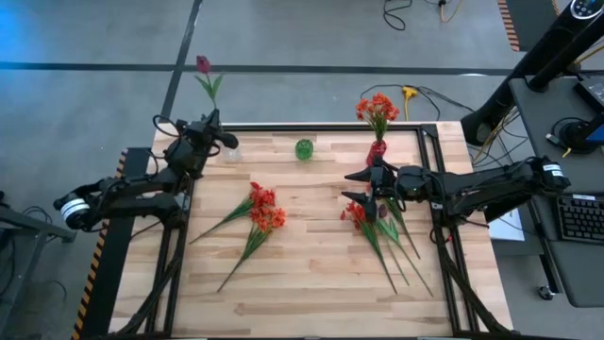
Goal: Sort flowers into vase by color
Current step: Put the left purple tulip into the transparent vase
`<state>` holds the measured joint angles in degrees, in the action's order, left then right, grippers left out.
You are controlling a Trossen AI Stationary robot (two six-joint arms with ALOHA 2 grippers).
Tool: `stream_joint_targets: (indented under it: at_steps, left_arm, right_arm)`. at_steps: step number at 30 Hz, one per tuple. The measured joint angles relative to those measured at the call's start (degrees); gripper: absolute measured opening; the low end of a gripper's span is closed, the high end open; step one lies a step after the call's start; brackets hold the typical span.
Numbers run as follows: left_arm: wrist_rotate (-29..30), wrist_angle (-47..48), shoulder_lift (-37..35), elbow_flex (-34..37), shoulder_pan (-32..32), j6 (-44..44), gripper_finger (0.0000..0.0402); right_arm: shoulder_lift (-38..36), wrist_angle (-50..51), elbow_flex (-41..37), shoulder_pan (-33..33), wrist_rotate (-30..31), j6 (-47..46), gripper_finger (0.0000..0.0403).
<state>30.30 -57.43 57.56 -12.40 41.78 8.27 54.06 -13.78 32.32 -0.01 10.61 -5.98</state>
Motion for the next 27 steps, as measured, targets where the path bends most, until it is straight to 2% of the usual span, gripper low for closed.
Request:
stream_joint_targets:
  at_steps: [20, 27]
  left_arm:
    - [-1.97, 0.52, -0.1, 1.94, -0.04, -1.79, 0.0001]
    - [-2.75, 0.93, -0.11, 1.94, -0.05, -1.81, 0.0038]
  right_arm:
    - [0.02, -0.2, 0.0, 0.0, 0.0, 0.0, 0.0233]
    - [0.02, -0.2, 0.0, 0.0, 0.0, 0.0, 0.0233]
